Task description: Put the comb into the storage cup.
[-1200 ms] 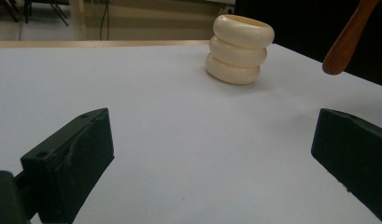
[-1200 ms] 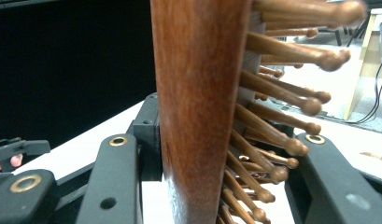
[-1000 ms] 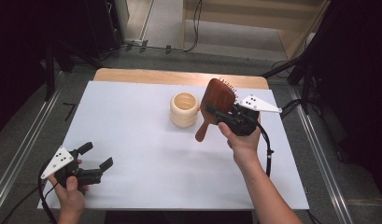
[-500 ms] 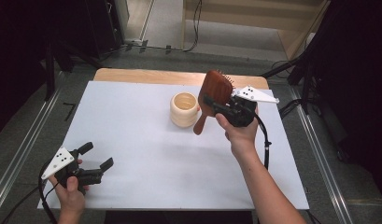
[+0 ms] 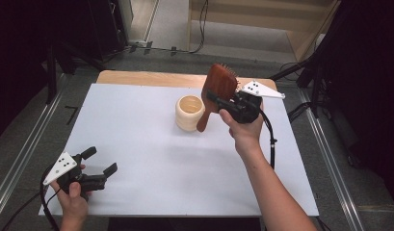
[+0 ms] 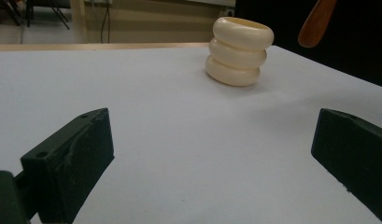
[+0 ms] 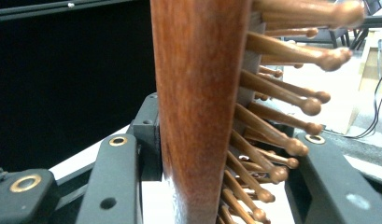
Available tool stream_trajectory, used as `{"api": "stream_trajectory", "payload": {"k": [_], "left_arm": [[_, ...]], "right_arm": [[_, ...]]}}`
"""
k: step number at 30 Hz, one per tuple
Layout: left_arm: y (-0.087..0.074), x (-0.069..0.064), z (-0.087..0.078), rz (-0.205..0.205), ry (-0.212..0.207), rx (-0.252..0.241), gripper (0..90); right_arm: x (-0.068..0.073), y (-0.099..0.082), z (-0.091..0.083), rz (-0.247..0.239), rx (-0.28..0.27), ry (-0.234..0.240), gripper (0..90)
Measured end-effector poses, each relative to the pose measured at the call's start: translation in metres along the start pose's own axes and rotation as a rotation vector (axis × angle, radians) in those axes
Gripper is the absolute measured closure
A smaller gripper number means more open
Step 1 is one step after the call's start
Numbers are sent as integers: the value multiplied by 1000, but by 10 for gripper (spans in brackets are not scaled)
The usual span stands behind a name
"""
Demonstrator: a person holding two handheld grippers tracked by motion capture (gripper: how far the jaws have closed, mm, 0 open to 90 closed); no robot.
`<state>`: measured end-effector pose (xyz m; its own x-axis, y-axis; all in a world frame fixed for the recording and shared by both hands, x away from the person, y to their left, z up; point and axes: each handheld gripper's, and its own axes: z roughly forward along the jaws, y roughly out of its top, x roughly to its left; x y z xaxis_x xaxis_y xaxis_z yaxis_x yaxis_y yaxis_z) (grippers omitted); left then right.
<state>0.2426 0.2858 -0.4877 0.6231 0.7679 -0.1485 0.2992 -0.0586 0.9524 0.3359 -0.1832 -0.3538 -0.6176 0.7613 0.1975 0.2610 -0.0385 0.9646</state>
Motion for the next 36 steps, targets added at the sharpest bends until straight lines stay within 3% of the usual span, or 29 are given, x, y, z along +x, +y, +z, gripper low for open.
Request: {"api": "stream_trajectory", "payload": {"k": [19,36], "left_arm": [[0,-1,1,3,-10,1,0],[0,-1,1,5,-21,5,0]], "right_arm": [[-9,8,17,18,-18,-9,518],[-8,23,30,2,-19,-19,517]]}}
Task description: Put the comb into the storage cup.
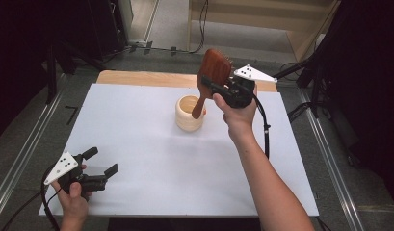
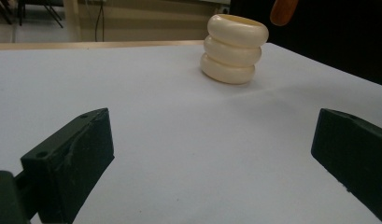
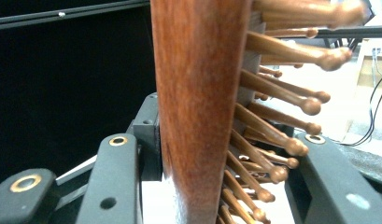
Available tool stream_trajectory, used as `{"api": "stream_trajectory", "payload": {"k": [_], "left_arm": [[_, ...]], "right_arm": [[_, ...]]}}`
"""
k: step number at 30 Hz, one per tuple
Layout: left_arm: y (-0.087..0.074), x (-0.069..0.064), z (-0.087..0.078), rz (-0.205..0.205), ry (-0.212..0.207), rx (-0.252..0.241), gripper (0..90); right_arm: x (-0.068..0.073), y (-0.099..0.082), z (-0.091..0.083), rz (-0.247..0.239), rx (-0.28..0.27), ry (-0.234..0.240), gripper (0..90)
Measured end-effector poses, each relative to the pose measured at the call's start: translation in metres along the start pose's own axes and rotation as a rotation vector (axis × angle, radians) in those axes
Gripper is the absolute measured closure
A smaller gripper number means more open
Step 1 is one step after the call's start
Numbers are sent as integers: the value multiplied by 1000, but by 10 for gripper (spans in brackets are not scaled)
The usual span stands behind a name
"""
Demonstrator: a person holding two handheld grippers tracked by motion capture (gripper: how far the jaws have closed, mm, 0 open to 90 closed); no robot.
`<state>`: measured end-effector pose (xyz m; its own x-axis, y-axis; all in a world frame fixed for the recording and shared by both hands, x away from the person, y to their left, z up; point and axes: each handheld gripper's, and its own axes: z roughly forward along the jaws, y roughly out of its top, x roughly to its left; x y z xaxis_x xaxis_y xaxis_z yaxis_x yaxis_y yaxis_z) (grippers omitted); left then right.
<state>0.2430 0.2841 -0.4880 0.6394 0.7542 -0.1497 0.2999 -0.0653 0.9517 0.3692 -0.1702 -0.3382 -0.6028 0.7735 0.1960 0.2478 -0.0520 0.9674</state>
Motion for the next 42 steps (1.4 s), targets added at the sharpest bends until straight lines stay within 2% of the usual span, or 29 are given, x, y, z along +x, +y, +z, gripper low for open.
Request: {"api": "stream_trajectory", "payload": {"k": [20,33,42], "left_arm": [[0,0,0,3,-12,6,0],[0,0,1,7,-15,10,0],[0,0,1,10,-20,14,0]], "right_arm": [[-3,9,19,-5,-5,-14,517],[-6,5,33,-7,5,-35,517],[-10,-4,43,-10,25,-75,516]]}}
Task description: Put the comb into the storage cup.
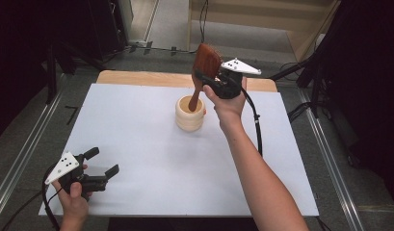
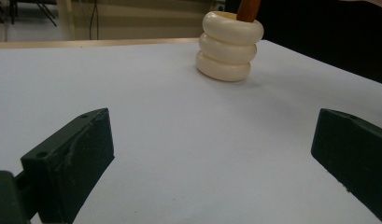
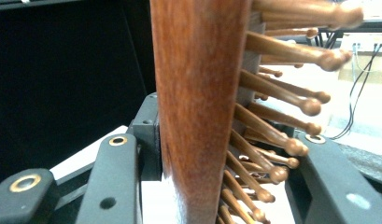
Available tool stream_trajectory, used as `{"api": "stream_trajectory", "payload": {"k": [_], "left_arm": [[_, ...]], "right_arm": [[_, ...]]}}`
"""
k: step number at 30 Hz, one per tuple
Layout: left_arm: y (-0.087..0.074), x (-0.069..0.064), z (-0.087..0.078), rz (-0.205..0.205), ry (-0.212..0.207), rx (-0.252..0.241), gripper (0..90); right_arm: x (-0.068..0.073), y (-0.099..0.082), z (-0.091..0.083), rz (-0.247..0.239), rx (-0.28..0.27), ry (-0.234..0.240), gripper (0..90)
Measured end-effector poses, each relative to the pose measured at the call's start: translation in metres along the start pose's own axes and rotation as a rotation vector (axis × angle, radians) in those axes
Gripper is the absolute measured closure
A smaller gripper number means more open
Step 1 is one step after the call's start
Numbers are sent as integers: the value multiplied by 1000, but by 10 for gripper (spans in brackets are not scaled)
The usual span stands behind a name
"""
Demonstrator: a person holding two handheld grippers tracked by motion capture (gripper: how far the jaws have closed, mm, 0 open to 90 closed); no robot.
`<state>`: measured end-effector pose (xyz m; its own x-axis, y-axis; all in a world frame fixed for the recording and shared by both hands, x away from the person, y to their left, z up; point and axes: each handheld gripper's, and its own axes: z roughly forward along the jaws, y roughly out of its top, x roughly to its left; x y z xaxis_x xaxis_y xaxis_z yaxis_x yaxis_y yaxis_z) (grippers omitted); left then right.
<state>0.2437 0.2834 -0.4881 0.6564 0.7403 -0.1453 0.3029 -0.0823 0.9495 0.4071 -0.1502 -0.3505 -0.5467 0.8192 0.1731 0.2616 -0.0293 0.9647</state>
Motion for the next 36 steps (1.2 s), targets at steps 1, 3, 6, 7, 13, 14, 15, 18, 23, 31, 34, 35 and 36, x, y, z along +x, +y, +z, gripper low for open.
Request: {"api": "stream_trajectory", "payload": {"k": [1,3,6,7,13,14,15,18,23,31,34,35,36], "left_arm": [[0,0,0,-1,0,0,0],[0,0,0,-1,-1,-2,0],[0,0,0,0,-3,0,0],[0,0,0,1,-3,0,0],[0,-1,1,3,-5,1,0],[0,-1,1,3,-4,2,0],[0,-1,1,3,-5,2,0],[0,-1,1,4,-5,4,0],[0,-1,1,8,-5,7,0],[0,-1,1,14,-7,12,0],[0,-2,1,15,-6,12,0],[0,-1,1,17,-7,14,0],[0,-1,1,17,-7,14,0]], "right_arm": [[0,-1,1,-4,4,-3,516],[0,-3,3,-5,7,-5,516],[2,-7,6,-13,15,-7,516],[2,-8,7,-20,12,-6,516],[0,-19,12,-11,26,-13,516],[-1,-21,13,-10,30,-15,515],[-2,-23,14,-10,32,-16,516],[-4,-28,16,2,35,-21,515],[-7,-36,19,11,42,-26,515],[-9,-46,24,22,56,-34,516],[-9,-49,26,25,61,-36,515],[-9,-50,27,27,61,-36,515],[-9,-51,27,30,64,-37,515]]}}
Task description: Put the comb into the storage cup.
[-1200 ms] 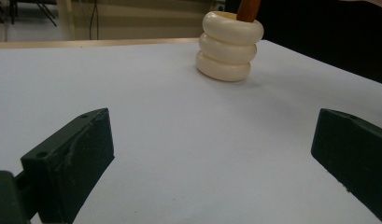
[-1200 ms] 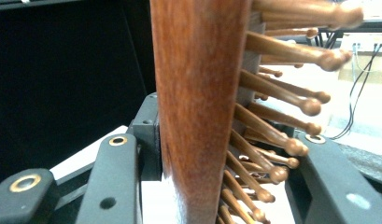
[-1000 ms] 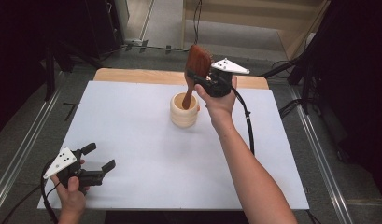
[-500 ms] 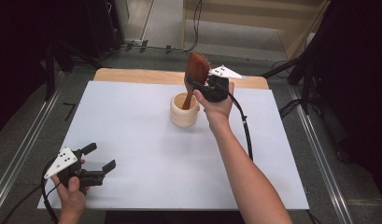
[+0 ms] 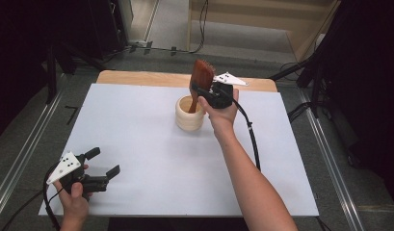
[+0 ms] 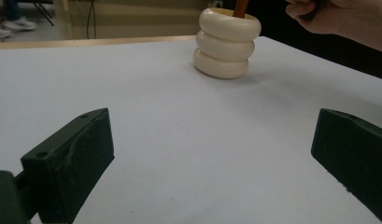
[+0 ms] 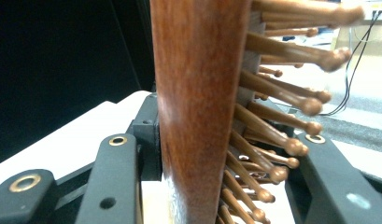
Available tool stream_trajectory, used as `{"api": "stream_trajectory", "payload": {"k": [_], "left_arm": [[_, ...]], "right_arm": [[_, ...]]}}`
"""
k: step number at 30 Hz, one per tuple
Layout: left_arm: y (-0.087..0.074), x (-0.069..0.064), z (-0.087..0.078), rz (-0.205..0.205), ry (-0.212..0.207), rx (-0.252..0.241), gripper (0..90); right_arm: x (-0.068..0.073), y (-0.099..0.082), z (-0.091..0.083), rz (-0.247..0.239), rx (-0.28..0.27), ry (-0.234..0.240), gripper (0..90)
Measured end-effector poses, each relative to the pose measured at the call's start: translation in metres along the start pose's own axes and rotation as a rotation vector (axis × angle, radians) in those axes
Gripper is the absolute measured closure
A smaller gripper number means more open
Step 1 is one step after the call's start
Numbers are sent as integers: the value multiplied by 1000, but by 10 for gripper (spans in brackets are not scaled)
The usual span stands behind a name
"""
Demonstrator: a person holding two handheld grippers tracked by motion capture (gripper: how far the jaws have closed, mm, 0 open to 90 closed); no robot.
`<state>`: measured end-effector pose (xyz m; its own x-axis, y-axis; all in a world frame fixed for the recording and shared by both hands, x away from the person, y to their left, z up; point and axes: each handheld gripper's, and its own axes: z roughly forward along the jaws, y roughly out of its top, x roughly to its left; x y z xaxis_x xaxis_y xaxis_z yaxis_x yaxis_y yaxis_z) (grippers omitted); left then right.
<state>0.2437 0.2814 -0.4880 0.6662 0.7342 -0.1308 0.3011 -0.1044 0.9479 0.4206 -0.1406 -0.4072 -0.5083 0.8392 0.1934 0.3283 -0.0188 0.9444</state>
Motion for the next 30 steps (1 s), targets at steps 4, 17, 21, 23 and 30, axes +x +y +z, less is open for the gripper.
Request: {"api": "stream_trajectory", "payload": {"k": [4,17,21,23,30], "left_arm": [[0,0,0,1,0,0,0],[0,0,1,1,-1,0,0],[0,0,1,2,2,0,0],[0,-1,1,2,1,0,0],[0,0,0,3,6,-2,0]], "right_arm": [[-1,-4,2,6,2,-1,516],[-2,-15,8,50,6,12,515],[-2,-17,10,70,4,14,515],[-1,-18,11,84,2,19,516],[-1,-23,16,107,6,26,515]]}}
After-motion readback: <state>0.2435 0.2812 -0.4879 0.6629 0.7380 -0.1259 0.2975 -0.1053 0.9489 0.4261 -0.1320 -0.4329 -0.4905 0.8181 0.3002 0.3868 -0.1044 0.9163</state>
